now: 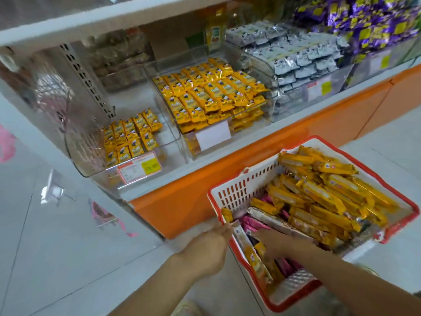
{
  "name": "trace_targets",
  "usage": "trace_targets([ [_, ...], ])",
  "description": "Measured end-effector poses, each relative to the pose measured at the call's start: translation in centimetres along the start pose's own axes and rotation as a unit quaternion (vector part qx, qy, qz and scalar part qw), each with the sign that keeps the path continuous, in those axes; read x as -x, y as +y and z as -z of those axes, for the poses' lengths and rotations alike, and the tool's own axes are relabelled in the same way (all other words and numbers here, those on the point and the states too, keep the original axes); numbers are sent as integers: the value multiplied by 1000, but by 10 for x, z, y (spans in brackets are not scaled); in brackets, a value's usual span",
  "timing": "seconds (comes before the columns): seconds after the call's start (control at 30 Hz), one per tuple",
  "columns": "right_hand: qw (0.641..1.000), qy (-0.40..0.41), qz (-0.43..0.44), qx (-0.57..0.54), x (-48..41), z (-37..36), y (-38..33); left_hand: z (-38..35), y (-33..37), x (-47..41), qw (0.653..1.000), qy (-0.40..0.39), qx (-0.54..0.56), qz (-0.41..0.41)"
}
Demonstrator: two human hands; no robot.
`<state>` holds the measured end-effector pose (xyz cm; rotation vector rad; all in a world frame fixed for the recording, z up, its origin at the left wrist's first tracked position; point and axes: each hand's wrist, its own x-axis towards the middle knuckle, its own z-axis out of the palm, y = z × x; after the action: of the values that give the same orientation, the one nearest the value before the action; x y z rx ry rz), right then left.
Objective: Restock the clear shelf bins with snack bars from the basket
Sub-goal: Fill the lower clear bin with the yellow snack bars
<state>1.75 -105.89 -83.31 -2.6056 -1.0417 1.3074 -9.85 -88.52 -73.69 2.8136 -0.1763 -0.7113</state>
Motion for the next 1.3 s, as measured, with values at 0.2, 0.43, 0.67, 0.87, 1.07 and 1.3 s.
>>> trace_targets([
  [0.2,998,-18,47,44,-31,-29,9,-9,6,-15,997,-75,-15,12],
  [0.43,990,-29,59,128,-40,-38,5,-5,5,-24,995,-93,2,23],
  [0.67,994,-106,28,5,-36,-35,18,-4,7,-22,995,-91,15,28],
  [0.87,991,-88,7,-96,-23,-24,25,-4,6,-20,995,-79,50,46],
  [1.07,975,-73,-4,-210,25,44,10,7,8,-12,984,-11,166,59],
  [1.3,948,-70,164,-264,106,131,-47,57,36,10,907,21,419,45],
])
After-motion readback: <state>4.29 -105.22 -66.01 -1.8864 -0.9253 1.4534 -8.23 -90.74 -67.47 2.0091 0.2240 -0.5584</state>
